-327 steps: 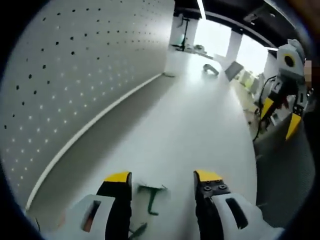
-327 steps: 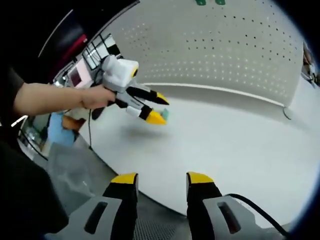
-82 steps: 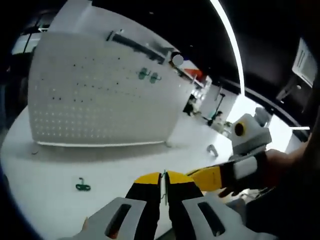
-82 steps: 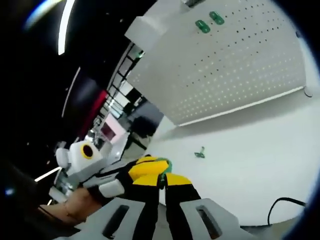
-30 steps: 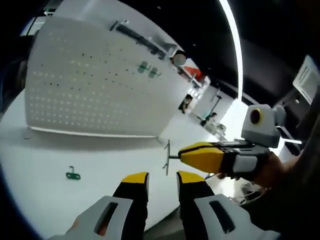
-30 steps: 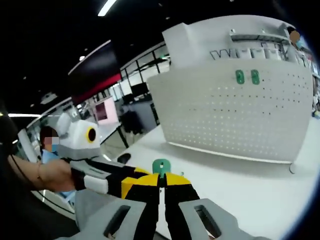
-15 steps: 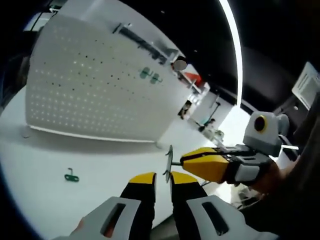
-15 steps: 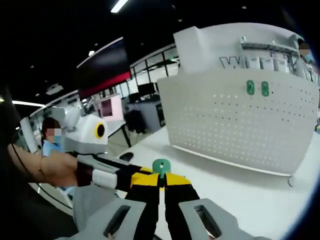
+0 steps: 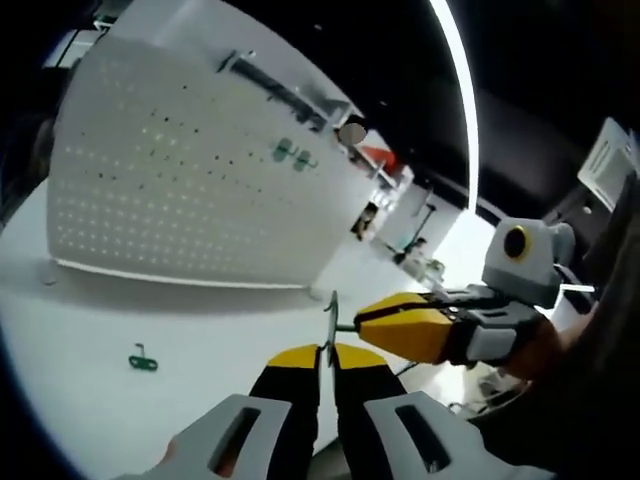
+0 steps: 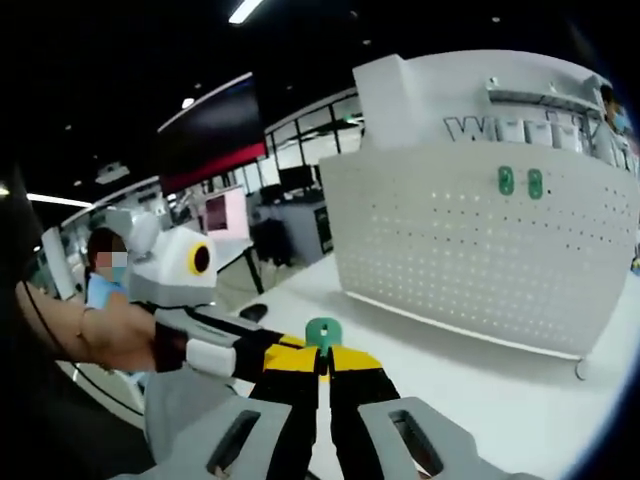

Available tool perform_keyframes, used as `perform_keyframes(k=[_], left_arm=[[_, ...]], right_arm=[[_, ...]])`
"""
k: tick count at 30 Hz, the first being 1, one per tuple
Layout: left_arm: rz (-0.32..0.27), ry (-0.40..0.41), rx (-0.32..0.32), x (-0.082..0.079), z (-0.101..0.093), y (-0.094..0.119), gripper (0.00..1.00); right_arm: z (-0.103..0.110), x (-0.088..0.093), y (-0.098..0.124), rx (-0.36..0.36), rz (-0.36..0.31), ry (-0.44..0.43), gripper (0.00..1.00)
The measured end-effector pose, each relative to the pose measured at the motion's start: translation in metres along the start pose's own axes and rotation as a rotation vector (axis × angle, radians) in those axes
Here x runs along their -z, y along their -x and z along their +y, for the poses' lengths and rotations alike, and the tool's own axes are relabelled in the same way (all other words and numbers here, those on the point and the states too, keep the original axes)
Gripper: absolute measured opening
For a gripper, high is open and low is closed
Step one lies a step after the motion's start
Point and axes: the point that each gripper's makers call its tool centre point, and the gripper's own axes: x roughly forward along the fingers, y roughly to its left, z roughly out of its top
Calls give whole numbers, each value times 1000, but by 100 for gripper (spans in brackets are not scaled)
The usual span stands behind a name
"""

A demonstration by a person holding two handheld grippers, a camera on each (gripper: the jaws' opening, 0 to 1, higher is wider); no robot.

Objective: Insert the hook assembly into the mounting plate slot until the hook locks in place.

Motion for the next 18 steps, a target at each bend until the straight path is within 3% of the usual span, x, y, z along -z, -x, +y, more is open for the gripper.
perform_keyframes(k=[10, 14, 16, 18], left_arm=[[-12, -6, -1, -5, 1, -1, 2], [8, -11, -16, -2, 4, -1, 2], [21, -20, -32, 1, 8, -2, 2], [27, -18, -41, 3, 11, -1, 2]], right_arm=[[-1, -6, -1, 3, -25, 1, 1], [-3, -2, -5, 1, 3, -23, 1], [-3, 6, -9, -9, 50, -42, 2], [-4, 5, -11, -12, 44, -60, 4]])
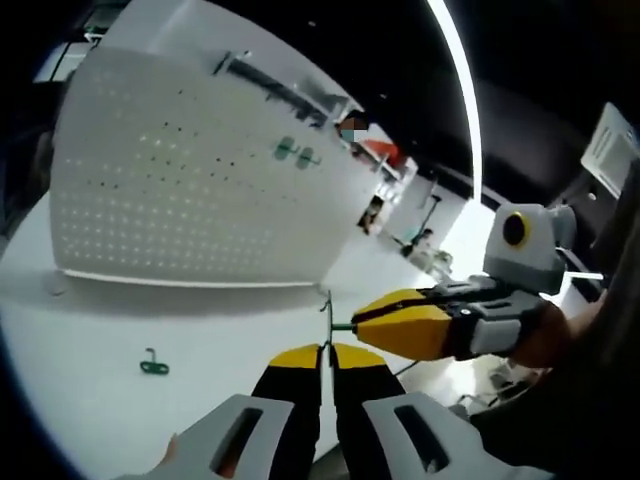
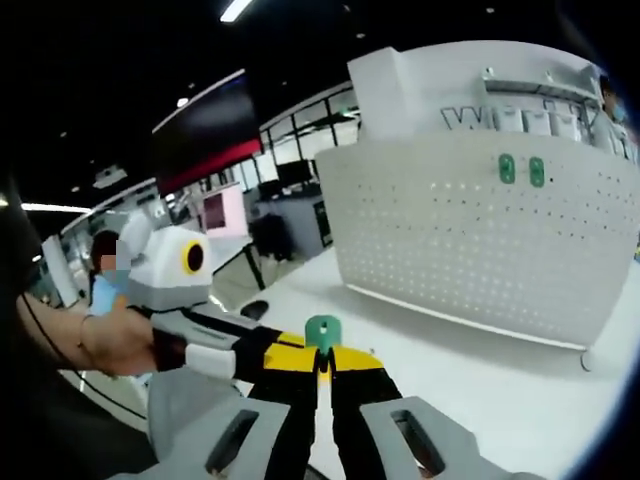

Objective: Insert the hook assembly into the mounting plate slot until the hook locks in place.

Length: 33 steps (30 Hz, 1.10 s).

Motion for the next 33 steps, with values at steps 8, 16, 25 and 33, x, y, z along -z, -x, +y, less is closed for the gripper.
perform_keyframes(k=[8, 16, 25, 33], left_arm=[[-7, -2, -49, -1, 12, 5, 2], [-16, -33, -51, -6, 8, 3, 3], [-26, -61, -18, -9, -7, -2, 3], [-49, -74, 1, -14, -12, -2, 3]], right_arm=[[0, 2, 6, 3, -13, -58, 7], [0, 0, 9, 12, -37, -89, 7], [-2, -9, 4, 23, -63, -98, 8], [-4, -13, 3, 33, -81, -85, 6]])
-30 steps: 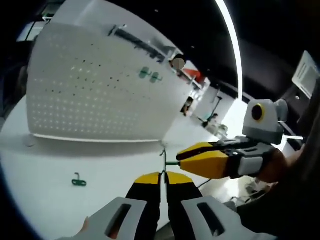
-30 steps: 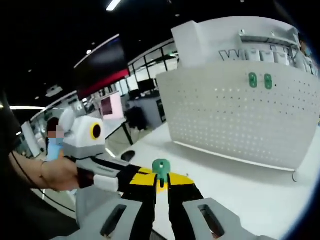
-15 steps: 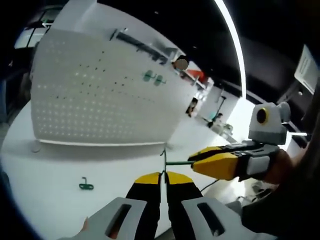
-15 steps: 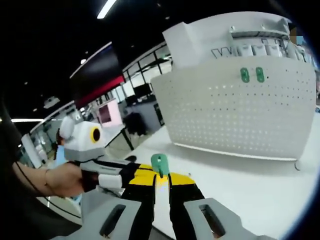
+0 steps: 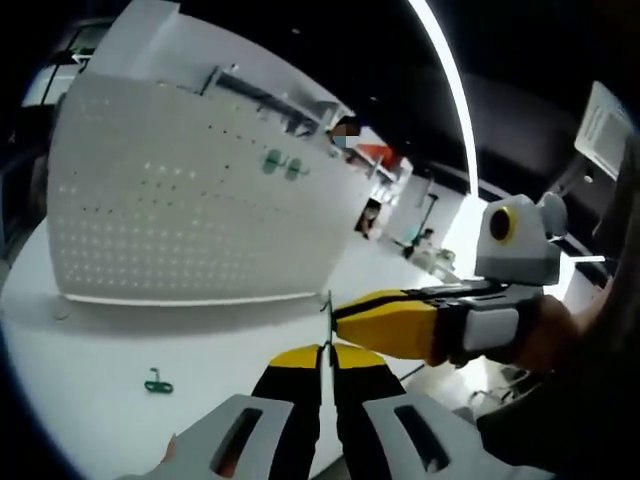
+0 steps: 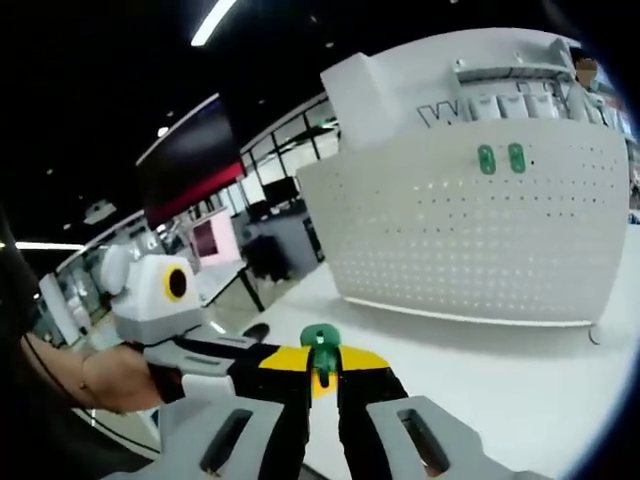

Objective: Insert the hook assembly into the mounting plate slot until the hook locks in place.

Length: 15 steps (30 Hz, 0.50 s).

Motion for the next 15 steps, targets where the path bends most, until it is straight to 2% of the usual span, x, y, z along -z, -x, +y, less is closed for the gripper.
perform_keyframes(k=[8, 12, 15], left_arm=[[-14, -44, -7, -5, -1, 2, 3], [-9, -51, -11, -6, 0, 2, 3], [-10, -48, -10, -5, -1, 3, 3]], right_arm=[[3, -2, 0, -17, -15, -38, 2], [4, -3, 0, -16, -17, 8, 1], [4, -3, 0, -16, -17, 10, 1]])
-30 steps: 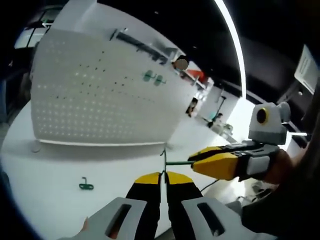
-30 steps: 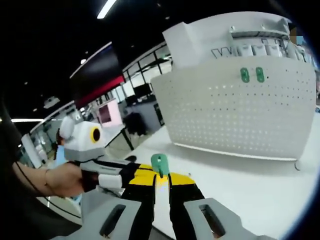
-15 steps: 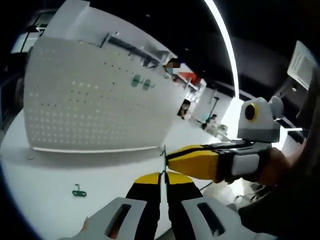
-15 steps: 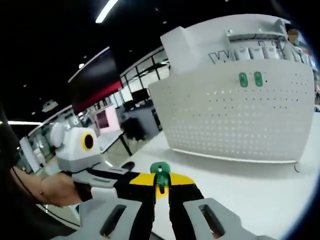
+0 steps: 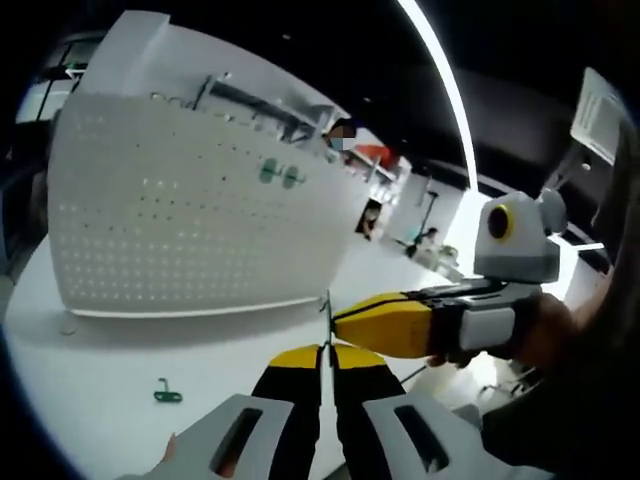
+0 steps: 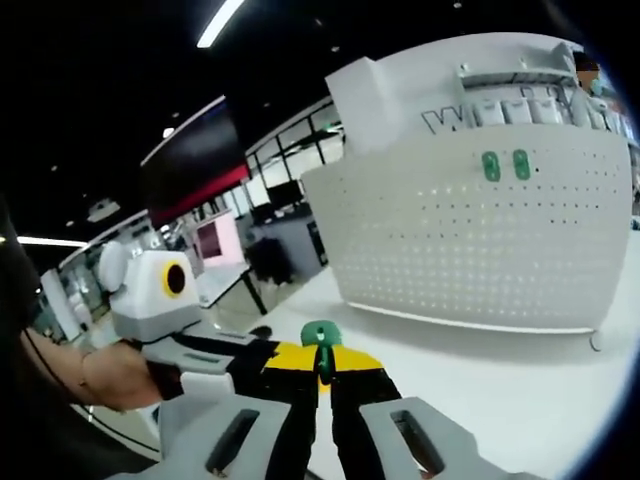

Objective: Insert the hook assembly into the mounting plate slot until the hook locks in place.

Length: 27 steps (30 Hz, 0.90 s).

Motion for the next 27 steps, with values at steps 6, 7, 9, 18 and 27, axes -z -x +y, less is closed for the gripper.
perform_keyframes(k=[6, 7, 9, 18, 27], left_arm=[[-33, -31, -7, -4, -1, 3, 4], [-37, -32, -7, -5, -1, 3, 4], [-42, -27, -8, -5, 0, 3, 4], [22, -60, 26, 5, -2, 7, 13], [41, -47, 41, 11, -6, 16, 40]], right_arm=[[2, -4, 1, 1, -10, 13, 0], [3, -5, 1, -1, -10, 18, 0], [3, -5, 0, -3, -6, 24, 0], [9, 3, -1, -25, 29, 47, 0], [5, 3, -1, -20, 30, 42, 0]])
